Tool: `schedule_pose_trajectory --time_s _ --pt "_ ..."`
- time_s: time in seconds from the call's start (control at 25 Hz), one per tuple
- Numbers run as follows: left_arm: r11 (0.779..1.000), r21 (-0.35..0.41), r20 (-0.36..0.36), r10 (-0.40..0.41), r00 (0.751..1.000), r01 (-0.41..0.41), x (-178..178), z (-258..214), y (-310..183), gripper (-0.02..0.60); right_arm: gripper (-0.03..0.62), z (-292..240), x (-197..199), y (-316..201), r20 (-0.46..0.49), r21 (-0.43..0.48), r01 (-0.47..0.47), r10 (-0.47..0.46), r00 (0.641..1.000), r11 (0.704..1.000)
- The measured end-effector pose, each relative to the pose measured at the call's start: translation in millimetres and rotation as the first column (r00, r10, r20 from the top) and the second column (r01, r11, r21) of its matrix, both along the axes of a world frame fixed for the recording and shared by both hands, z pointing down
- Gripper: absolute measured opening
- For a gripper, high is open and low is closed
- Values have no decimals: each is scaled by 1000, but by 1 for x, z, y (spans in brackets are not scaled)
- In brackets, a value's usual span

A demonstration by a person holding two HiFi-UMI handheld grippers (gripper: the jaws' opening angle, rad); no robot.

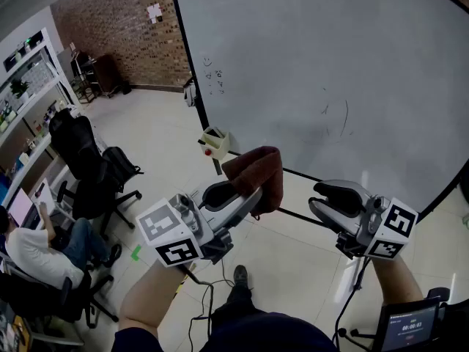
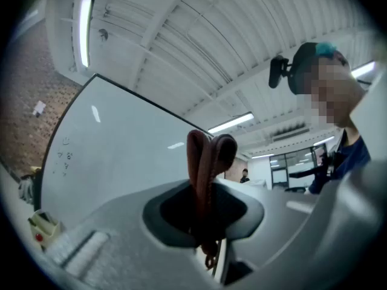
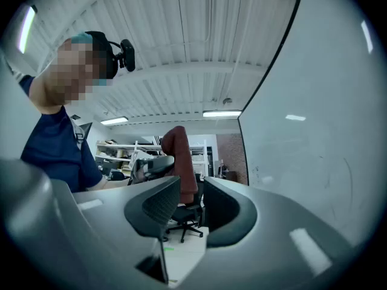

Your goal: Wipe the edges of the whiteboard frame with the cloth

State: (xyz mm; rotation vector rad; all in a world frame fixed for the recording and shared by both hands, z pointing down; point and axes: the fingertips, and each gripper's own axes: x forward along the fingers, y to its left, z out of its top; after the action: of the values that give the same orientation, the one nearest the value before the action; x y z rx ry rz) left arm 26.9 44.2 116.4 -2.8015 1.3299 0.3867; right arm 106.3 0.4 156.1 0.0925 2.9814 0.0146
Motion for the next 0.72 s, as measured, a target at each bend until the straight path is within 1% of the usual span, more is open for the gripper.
schedule_pose_trajectory --time_s 0.04,0.12,0.2,0.28,0.36,0.48,0.52,0.6,0.64,0.72 --pt "999 5 0 36 999 -36 -10 -6 -7 63 125 -10 -20 -5 -4 -4 35 -35 999 999" --pt "994 13 6 112 994 -112 -31 -17 -20 63 187 -32 -61 -14 -11 -21 111 -111 994 994" --pt "980 17 27 199 980 -200 -51 -27 -31 63 265 -54 -102 -22 -14 -44 197 -198 980 979" --pt "959 22 55 280 959 -281 -70 -37 -41 63 281 -75 -139 -28 -24 -50 278 -280 960 959" --pt "940 31 62 339 939 -341 -86 -47 -54 63 280 -88 -166 -33 -56 -29 339 -340 939 940" --pt "918 31 32 395 918 -396 -101 -58 -80 63 275 -93 -186 -45 -104 18 387 -384 918 922" --pt "914 27 27 404 915 -404 -105 -59 -89 63 259 -95 -192 -51 -106 37 385 -380 919 922" --pt "914 17 27 404 914 -405 -116 -59 -104 63 145 -97 -204 -65 -94 59 368 -362 927 928" --pt "915 11 29 403 915 -403 -122 -58 -109 63 124 -97 -209 -71 -88 55 365 -360 929 929" --pt "914 -5 34 405 914 -405 -130 -55 -114 63 110 -94 -218 -77 -86 39 378 -374 924 925"
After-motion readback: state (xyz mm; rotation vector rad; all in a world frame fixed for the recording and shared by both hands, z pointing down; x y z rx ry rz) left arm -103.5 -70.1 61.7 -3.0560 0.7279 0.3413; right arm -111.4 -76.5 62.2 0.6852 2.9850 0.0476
